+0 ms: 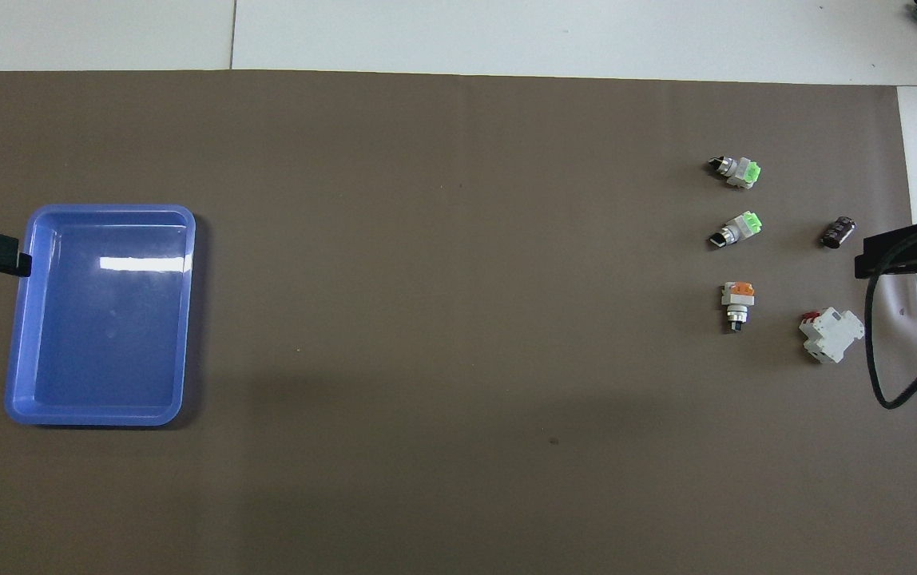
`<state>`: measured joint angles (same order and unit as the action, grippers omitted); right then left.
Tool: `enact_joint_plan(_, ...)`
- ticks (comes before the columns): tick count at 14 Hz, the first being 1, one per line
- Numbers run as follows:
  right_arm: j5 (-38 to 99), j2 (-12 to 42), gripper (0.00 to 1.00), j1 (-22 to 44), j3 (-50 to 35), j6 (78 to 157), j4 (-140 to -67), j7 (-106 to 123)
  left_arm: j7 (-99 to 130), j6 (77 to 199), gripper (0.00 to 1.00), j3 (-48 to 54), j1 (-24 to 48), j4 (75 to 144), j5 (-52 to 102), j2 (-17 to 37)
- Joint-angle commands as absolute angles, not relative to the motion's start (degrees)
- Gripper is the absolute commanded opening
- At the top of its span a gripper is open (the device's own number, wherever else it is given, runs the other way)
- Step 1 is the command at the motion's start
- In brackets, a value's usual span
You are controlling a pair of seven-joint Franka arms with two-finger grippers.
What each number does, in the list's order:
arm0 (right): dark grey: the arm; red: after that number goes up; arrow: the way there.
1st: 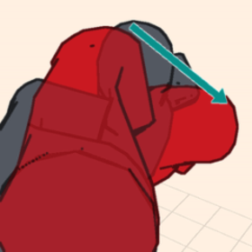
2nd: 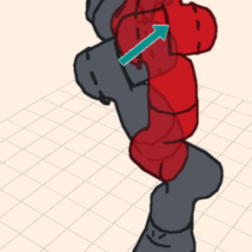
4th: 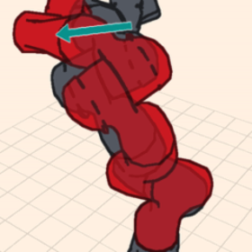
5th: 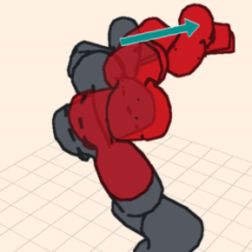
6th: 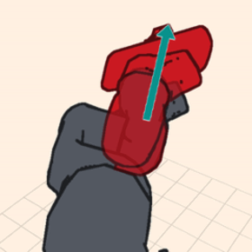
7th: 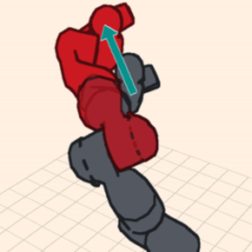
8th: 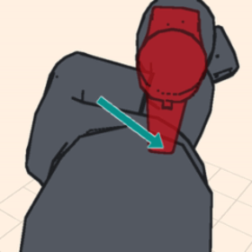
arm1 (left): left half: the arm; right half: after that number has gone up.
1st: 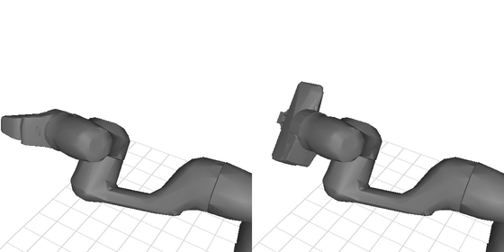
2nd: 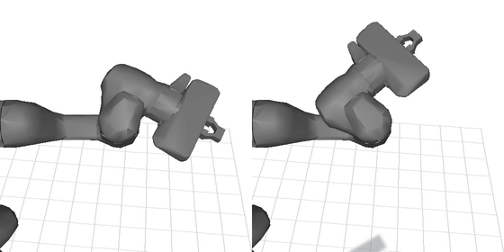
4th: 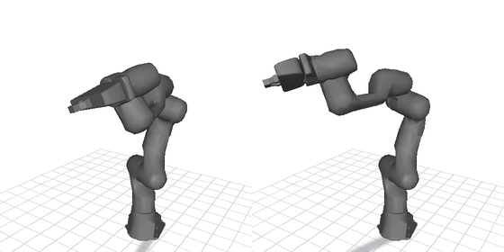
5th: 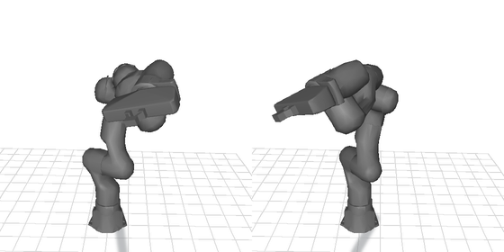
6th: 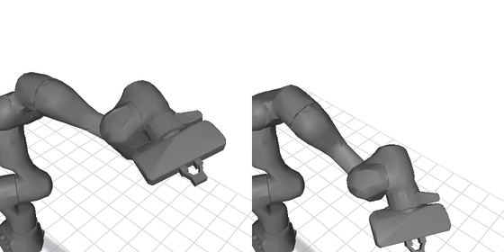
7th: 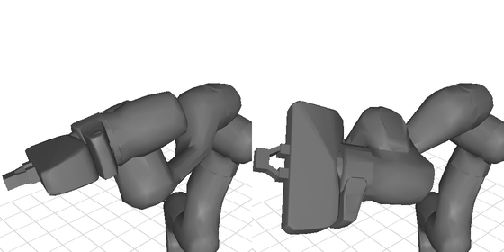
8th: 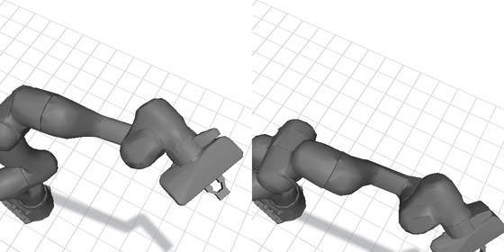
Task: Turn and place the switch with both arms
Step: 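Reach the right gripper toward the orange-topped switch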
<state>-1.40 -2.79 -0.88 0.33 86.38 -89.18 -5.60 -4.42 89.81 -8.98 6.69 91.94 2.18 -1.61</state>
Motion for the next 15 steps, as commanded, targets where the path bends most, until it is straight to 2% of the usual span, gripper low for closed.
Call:
enact_joint_plan(1,-1.49,-4.66,1.00,-3.95,-0.09,90.59,-94.20,-5.44,-5.01,90.62,1.00,-8.70,6.50,93.96,1.58,-3.34)
enact_joint_plan(4,-1.41,-6.23,1.00,-3.26,-0.09,102.35,-103.59,-7.37,-5.01,90.62,1.00,-8.70,6.50,93.96,1.58,-3.34)
enact_joint_plan(6,-1.41,-5.72,1.00,-3.08,-0.09,105.02,-105.90,-11.84,-5.01,90.62,1.00,-8.70,6.50,93.96,1.58,-3.34)
enact_joint_plan(10,-1.41,0.25,1.00,-2.90,-0.18,115.38,-111.96,-20.04,-5.01,90.62,1.00,-8.70,6.50,93.96,1.58,-3.34)
enact_joint_plan(13,-1.58,0.79,1.00,-2.90,-0.26,116.55,-113.46,-15.42,-5.01,90.62,1.00,-8.70,6.50,93.96,1.58,-3.34)
enact_joint_plan(15,-1.49,0.18,1.00,-2.81,-0.26,116.71,-115.74,3.26,-5.01,90.62,1.00,-8.70,6.50,93.96,1.58,-3.34)
